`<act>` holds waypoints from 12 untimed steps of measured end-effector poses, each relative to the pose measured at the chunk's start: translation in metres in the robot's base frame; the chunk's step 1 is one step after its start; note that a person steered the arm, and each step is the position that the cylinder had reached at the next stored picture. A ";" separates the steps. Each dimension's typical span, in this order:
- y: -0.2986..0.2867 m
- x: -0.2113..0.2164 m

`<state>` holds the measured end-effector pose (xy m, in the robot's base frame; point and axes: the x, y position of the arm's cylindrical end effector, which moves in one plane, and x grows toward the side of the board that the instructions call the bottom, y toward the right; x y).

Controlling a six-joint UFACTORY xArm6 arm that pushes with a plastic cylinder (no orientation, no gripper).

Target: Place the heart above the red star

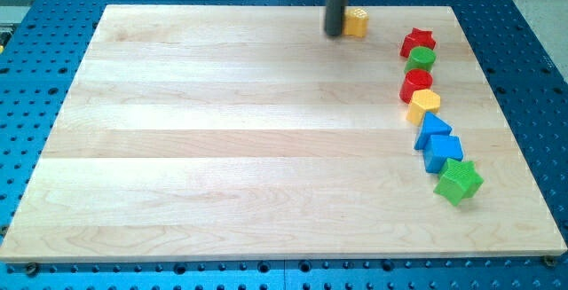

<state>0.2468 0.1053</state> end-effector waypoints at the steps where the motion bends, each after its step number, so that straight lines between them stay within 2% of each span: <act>1: 0.020 0.005; 2: 0.041 0.004; 3: -0.032 -0.039; 4: 0.004 -0.040; 5: 0.080 -0.024; 6: 0.109 -0.019; 10: 0.095 -0.002; 12: 0.089 -0.022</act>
